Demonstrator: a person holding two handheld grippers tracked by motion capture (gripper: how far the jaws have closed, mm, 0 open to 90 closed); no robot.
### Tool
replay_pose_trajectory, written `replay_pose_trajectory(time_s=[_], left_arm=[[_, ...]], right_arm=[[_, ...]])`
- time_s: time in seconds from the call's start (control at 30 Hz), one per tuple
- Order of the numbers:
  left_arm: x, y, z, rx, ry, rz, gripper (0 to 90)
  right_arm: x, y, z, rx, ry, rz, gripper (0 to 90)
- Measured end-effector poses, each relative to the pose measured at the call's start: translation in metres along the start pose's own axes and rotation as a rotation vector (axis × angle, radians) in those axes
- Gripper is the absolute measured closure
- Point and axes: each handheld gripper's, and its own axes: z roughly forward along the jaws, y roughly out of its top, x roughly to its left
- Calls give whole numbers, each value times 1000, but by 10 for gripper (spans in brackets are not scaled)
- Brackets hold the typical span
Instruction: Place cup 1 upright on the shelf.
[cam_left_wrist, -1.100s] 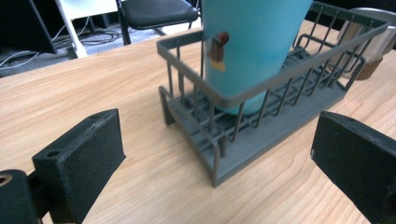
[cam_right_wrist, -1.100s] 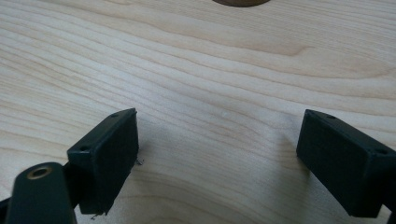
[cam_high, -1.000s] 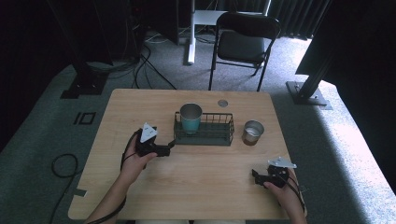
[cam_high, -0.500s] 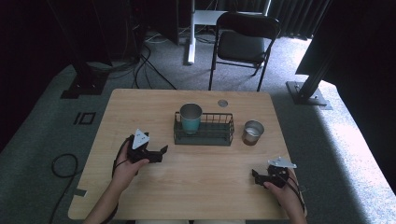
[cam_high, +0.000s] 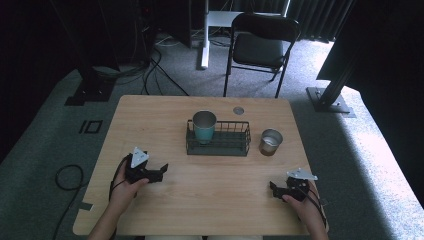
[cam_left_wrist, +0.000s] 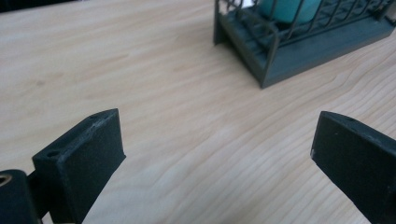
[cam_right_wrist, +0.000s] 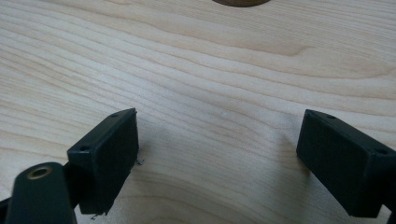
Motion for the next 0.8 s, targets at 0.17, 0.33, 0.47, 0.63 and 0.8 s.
replay_pose_trajectory(time_s=[0.17,0.33,0.47,0.63,0.8], left_arm=[[9,-8,-5,25,42,-51,31],[19,-18,-10,44,73,-93,32],[25,-25,-15,66,114,-110,32],[32,-35,-21,110,177,-149,31],[37,-41,-25,131,197,-174,32]], right_arm=[[0,0,0,0,0,-3,124],[0,0,0,0,0,-3,124],[0,0,0,-1,0,-3,124],[0,0,0,-1,0,-2,124],[0,0,0,-1,0,-3,124]])
